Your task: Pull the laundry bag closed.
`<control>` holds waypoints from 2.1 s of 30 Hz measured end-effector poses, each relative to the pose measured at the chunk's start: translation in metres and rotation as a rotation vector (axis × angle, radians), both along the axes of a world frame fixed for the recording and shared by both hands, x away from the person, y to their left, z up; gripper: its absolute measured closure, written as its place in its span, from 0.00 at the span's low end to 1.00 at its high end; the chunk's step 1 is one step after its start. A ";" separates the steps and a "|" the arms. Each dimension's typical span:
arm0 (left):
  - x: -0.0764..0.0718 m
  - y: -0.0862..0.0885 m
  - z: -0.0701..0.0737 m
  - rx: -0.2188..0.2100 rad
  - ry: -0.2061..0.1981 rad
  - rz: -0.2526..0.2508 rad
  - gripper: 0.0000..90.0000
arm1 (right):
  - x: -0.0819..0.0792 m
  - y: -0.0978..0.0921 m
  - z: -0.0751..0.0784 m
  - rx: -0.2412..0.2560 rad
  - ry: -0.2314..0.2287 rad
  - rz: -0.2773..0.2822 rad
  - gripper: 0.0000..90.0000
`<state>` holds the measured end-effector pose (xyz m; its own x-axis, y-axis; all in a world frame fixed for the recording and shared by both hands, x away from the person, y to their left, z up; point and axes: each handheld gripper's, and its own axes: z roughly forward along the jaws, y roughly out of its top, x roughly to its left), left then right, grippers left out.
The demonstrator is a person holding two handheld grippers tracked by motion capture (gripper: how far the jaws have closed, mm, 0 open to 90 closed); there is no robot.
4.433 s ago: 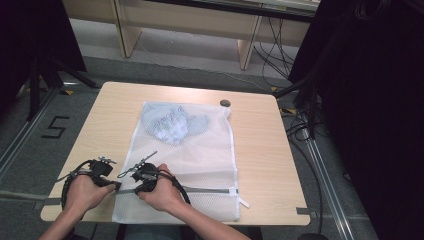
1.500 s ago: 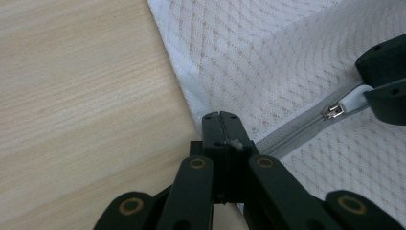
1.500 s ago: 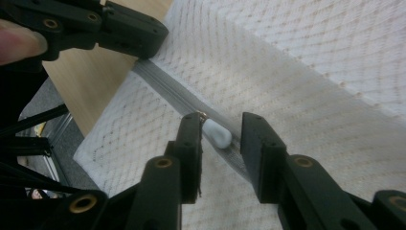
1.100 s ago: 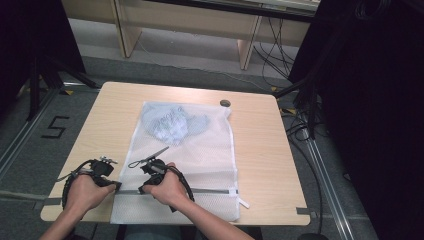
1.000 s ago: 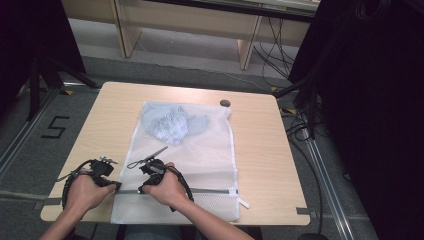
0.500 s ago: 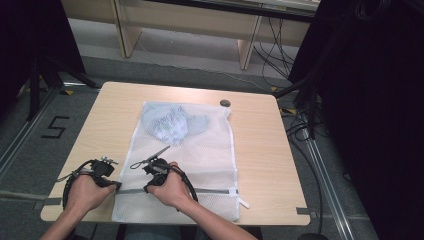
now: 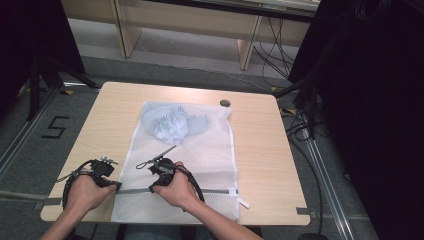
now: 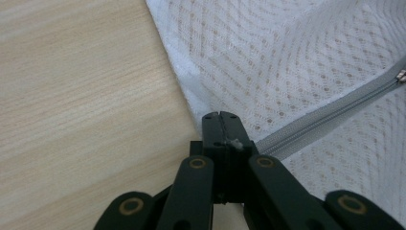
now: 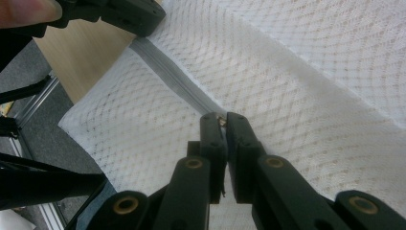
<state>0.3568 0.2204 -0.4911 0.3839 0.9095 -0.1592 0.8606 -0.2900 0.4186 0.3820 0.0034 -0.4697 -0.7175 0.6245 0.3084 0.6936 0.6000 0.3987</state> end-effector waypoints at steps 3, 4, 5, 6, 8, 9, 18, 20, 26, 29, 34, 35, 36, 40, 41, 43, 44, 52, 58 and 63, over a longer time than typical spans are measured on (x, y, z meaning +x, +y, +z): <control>0.000 -0.001 -0.001 -0.011 -0.004 0.017 1.00 | -0.001 -0.001 0.001 -0.005 0.019 -0.010 0.97; 0.000 0.001 0.000 -0.007 0.002 -0.001 1.00 | -0.001 -0.002 0.002 -0.005 0.016 -0.011 0.97; 0.000 0.001 0.000 -0.006 0.003 0.001 1.00 | -0.001 -0.003 0.002 -0.005 0.013 -0.013 0.97; 0.000 0.001 0.000 -0.005 0.002 -0.001 1.00 | -0.001 -0.004 0.003 -0.005 0.013 -0.013 0.97; 0.000 -0.001 -0.001 -0.001 -0.007 0.015 1.00 | -0.001 -0.006 0.003 -0.003 0.009 -0.015 0.97; 0.000 0.000 0.000 0.002 0.001 -0.002 1.00 | -0.002 -0.007 0.004 -0.002 0.015 -0.018 0.97; 0.000 0.001 0.000 -0.004 0.000 -0.009 1.00 | -0.002 -0.016 0.006 0.006 -0.018 -0.006 0.97; 0.000 0.001 0.000 -0.001 0.003 0.000 1.00 | -0.002 -0.016 0.006 0.001 -0.016 -0.009 0.97; 0.000 -0.001 0.000 -0.009 -0.001 0.011 1.00 | -0.002 -0.020 0.007 0.002 -0.024 -0.007 0.97; 0.000 0.000 0.000 -0.008 -0.001 0.010 1.00 | -0.003 -0.022 0.008 -0.001 -0.010 -0.016 0.97; 0.000 -0.001 -0.001 -0.003 -0.007 0.017 1.00 | -0.005 -0.025 0.010 -0.006 -0.007 -0.026 0.97; 0.000 -0.001 -0.001 -0.003 -0.005 0.016 1.00 | -0.003 -0.026 0.009 -0.004 -0.022 -0.011 0.97; 0.000 -0.001 -0.001 -0.003 -0.006 0.016 1.00 | -0.003 -0.027 0.009 -0.002 -0.022 -0.011 0.97; 0.000 -0.001 -0.001 -0.004 -0.005 0.017 1.00 | -0.003 -0.030 0.009 -0.002 -0.018 -0.011 0.97; 0.000 -0.001 -0.001 -0.005 -0.005 0.016 1.00 | -0.004 -0.031 0.010 -0.009 -0.011 -0.021 0.97; 0.000 -0.001 -0.001 -0.005 -0.005 0.017 1.00 | -0.004 -0.033 0.010 -0.008 -0.008 -0.030 0.97; 0.000 0.001 0.000 0.000 0.003 -0.007 1.00 | -0.004 -0.034 0.010 -0.003 -0.007 -0.031 0.97; 0.000 0.000 0.000 0.001 -0.002 -0.005 1.00 | -0.005 -0.041 0.011 -0.002 0.001 -0.038 0.97; 0.000 0.000 0.000 0.001 -0.002 -0.005 1.00 | -0.004 -0.047 0.011 0.002 -0.003 -0.042 0.97; 0.000 0.000 0.000 0.000 -0.002 -0.002 1.00 | -0.004 -0.052 0.011 -0.002 0.008 -0.058 0.97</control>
